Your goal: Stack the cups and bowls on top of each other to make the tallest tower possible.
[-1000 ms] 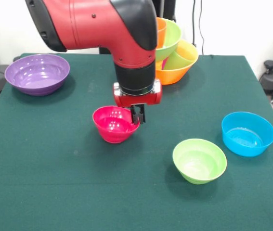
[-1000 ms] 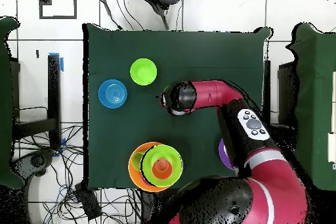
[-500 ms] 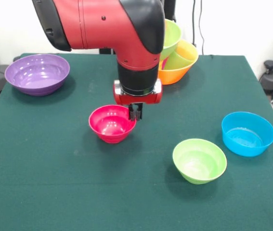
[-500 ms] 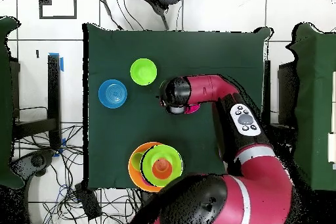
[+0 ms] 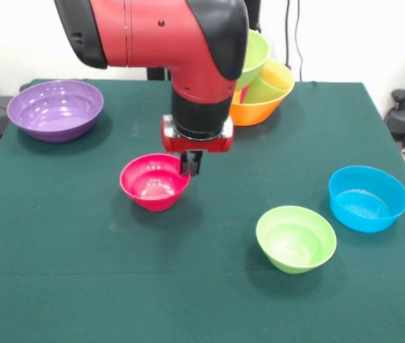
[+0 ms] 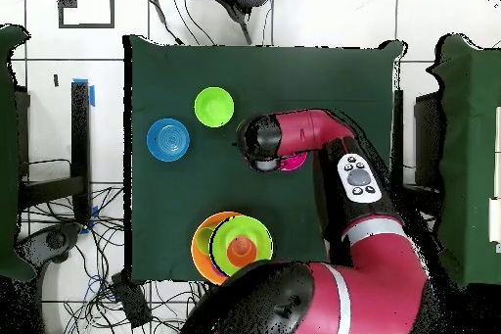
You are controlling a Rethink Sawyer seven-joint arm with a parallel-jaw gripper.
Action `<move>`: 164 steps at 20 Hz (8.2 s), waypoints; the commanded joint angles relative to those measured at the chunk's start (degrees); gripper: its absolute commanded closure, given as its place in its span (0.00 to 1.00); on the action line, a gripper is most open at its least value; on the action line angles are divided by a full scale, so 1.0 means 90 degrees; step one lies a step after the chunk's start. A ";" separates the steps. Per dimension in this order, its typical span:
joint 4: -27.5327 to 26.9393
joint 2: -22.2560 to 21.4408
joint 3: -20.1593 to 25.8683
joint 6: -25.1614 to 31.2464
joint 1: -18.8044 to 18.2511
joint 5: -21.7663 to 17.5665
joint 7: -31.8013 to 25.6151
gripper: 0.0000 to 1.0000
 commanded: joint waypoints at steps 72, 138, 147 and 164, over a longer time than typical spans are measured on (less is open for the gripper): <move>0.4566 -0.5088 -0.1542 -0.0766 0.2074 -0.0874 0.1786 1.00; 0.3914 -0.3362 -0.3152 -0.1571 0.4297 -0.0281 0.3377 1.00; 0.3970 -0.3165 -0.3237 -0.1822 0.4457 -0.0050 0.3484 1.00; 0.3878 -0.3006 -0.3556 -0.1852 0.4925 0.0282 0.3562 1.00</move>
